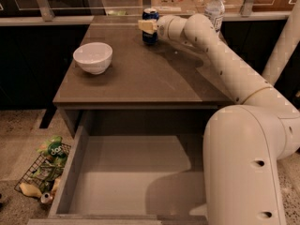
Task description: Place pepsi can into top drawer
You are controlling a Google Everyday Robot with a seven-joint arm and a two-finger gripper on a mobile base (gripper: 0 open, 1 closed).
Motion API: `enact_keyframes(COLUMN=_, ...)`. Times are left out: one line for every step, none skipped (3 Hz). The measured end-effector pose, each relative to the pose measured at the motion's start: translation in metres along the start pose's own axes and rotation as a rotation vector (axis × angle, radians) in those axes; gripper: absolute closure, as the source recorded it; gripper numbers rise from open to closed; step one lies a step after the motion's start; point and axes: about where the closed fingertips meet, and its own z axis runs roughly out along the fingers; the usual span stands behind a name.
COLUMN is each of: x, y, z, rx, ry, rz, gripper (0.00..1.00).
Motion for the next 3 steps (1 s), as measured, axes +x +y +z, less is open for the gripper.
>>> enact_keyframes(x=-0.019, y=0.009, z=-0.015, rx=-0.022, ry=0.02, rz=-0.041, gripper=1.0)
enact_keyframes(x=-0.043, y=0.018, z=-0.04, rx=-0.014, ry=0.032, rz=-0.085, gripper=1.0)
enact_keyframes(x=-0.06, y=0.029, z=-0.068, rx=0.01, ry=0.042, rz=-0.118, gripper=1.0)
